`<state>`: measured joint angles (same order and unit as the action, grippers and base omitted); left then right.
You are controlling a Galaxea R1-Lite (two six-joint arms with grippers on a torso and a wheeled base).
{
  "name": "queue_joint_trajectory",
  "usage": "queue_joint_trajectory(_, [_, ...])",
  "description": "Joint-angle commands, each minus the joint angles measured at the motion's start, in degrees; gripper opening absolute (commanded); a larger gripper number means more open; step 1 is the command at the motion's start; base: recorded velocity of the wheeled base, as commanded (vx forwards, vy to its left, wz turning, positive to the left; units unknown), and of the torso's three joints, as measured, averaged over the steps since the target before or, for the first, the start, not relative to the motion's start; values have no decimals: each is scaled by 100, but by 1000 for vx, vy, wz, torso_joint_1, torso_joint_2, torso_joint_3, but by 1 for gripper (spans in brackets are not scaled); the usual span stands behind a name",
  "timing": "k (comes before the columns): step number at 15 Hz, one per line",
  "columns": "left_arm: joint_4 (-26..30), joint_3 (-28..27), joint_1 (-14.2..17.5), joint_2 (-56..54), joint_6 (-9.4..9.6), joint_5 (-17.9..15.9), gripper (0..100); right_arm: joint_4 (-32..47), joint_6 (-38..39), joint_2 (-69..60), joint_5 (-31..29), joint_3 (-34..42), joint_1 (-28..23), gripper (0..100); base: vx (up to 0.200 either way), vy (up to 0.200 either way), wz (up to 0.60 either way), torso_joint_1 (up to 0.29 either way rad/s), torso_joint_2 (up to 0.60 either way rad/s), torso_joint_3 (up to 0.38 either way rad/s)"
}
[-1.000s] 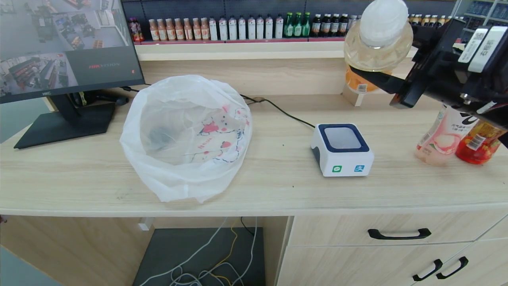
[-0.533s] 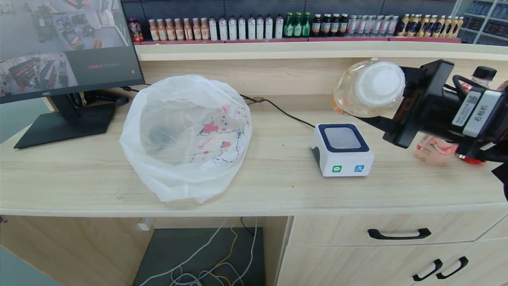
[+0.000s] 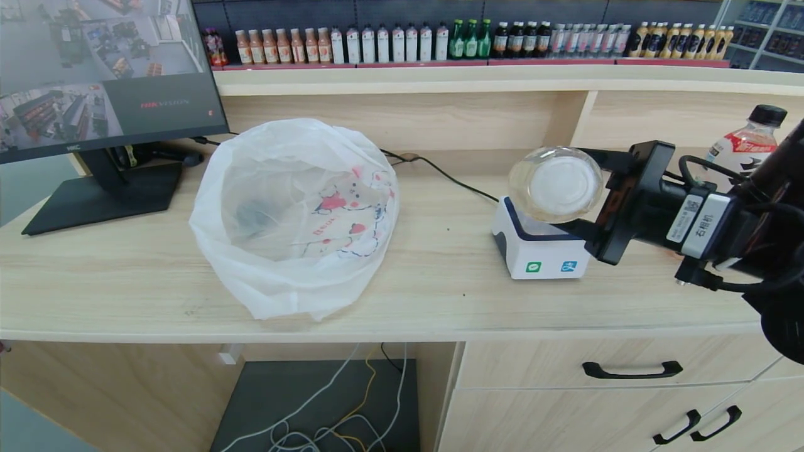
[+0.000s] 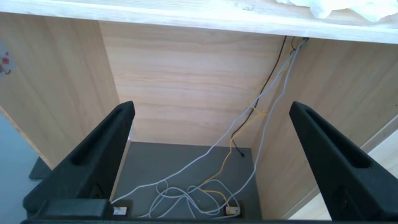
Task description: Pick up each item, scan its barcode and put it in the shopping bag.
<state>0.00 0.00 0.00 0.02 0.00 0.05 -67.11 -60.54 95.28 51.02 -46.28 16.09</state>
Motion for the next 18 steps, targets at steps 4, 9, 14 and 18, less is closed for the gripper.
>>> queue_joint_trajectory(4, [0, 0, -9, -2, 0, 4, 100, -4, -19, 193, -4, -39, -1, 0, 0, 0, 0, 0, 0, 0])
queue_joint_trajectory(9, [0, 0, 0, -2, 0, 4, 100, -30, -19, 201, -4, -31, -1, 0, 0, 0, 0, 0, 0, 0])
queue_joint_trajectory(14, [0, 0, 0, -2, 0, -5, 100, -30, -19, 219, -22, -4, -1, 0, 0, 0, 0, 0, 0, 0])
queue_joint_trajectory(18, [-9, 0, 0, -2, 0, 4, 100, -30, -19, 228, -39, 5, 43, 0, 0, 0, 0, 0, 0, 0])
